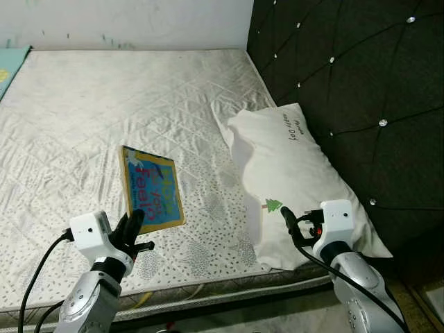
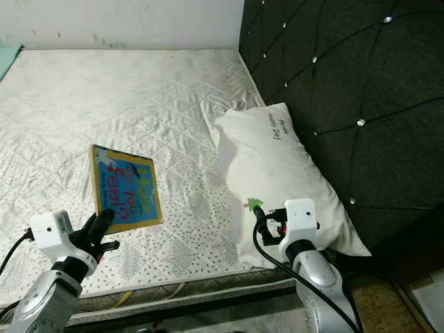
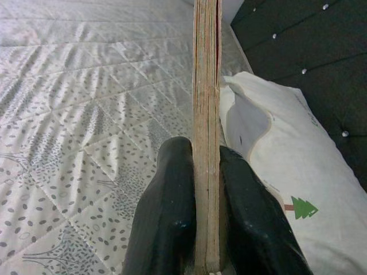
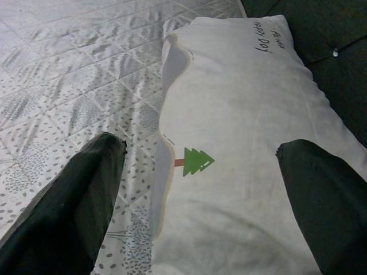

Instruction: Clean up the room

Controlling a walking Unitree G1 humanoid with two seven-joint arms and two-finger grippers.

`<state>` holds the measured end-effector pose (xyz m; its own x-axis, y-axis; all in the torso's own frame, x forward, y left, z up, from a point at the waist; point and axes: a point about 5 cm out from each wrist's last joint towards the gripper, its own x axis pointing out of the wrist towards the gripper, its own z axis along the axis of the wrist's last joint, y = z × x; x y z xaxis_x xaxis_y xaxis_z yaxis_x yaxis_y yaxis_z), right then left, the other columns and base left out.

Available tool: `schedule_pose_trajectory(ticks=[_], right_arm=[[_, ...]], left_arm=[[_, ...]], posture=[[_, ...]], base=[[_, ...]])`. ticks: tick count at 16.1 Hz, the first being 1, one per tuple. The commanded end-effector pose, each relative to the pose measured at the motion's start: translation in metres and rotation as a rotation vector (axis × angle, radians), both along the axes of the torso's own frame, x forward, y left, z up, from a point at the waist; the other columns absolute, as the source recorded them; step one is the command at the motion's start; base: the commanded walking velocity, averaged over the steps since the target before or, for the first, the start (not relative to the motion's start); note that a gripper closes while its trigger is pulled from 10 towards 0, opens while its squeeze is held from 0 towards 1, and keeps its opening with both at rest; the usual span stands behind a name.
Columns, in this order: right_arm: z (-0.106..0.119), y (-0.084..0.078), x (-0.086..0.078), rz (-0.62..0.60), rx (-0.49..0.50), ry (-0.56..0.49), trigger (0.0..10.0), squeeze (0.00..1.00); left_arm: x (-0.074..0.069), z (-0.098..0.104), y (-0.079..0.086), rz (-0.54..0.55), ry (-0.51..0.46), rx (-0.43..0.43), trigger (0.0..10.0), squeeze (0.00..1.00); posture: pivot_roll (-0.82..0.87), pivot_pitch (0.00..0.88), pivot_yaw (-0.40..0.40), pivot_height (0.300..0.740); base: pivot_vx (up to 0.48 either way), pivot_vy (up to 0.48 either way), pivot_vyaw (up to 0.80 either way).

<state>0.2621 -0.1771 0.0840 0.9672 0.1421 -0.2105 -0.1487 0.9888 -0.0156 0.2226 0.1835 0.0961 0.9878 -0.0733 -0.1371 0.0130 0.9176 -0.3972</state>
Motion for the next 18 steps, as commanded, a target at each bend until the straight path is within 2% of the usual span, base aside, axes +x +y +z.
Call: schedule_pose_trajectory(ticks=[1,6,13,18], right_arm=[[0.0024,-0.0042,-0.0026,-0.014,0.006,-0.003,10.0,0.00],[0.0031,-0.0031,-0.0027,-0.007,0.011,-0.005,10.0,0.00],[0.0049,-0.0008,0.0002,0.005,0.016,-0.017,10.0,0.00],[0.0056,-0.0001,0.0023,0.010,0.013,-0.020,10.0,0.00]], left_arm=[[0.0003,0.0073,0.0002,0.002,-0.039,0.014,10.0,0.00],[-0.0003,0.0048,0.0018,0.018,-0.023,0.005,10.0,0.00],[0.0028,0.0025,0.0048,0.044,-0.012,0.019,10.0,0.00],[0.0050,0.0016,0.0090,0.087,-0.002,0.033,10.0,0.00]], posture=[[-0.09,0.133,-0.065,0.740],[-0.09,0.132,-0.063,0.735],[-0.09,0.135,-0.060,0.671],[-0.09,0.134,-0.060,0.671]], base=[[0.000,0.000,0.00],[0.000,0.000,0.00],[0.000,0.000,0.00],[0.000,0.000,0.00]])
